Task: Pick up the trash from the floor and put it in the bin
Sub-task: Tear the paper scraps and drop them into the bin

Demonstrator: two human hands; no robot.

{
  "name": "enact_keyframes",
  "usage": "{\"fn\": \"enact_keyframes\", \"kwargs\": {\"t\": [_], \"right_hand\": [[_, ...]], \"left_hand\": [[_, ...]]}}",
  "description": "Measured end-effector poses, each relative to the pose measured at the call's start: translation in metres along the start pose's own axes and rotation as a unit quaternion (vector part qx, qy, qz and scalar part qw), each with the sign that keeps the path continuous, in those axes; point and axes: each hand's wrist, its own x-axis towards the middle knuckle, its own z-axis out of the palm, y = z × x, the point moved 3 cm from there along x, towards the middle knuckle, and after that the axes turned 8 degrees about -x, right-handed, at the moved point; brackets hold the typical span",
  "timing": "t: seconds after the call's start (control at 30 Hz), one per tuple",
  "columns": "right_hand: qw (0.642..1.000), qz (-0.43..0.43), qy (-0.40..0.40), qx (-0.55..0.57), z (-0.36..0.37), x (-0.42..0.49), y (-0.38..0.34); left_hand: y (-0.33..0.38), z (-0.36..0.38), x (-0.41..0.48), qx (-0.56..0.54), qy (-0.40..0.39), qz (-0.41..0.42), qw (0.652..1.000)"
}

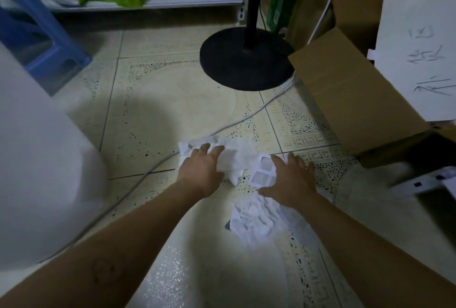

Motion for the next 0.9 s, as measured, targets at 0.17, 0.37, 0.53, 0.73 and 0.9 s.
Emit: {"fn": "enact_keyframes", "kwargs": {"t": [0.17,0.37,0.53,0.73,0.9], "right_hand": [[0.999,-0.008,-0.025,-0.027,0.001,0.004,-0.001],[0.995,0.003,0.072,0.068,-0.005,-0.003,-0.002],[0.951,0.053,0.077,0.294,-0.009,-0.008,0.0],[0.918,0.077,0.045,0.386,-0.005,-0.013,0.005],[0.926,0.051,0.1,0.36,-0.005,-0.021,0.008]], "left_hand": [[-0.008,0.012,0.006,0.022,-0.023,-0.001,1.0],[-0.015,0.015,-0.004,-0.061,0.01,-0.018,0.998],[-0.022,0.009,-0.014,-0.127,0.036,-0.053,0.99],[-0.017,-0.002,-0.025,-0.191,0.07,-0.051,0.978],[-0.009,-0.014,-0.034,-0.269,0.105,-0.054,0.956]]}}
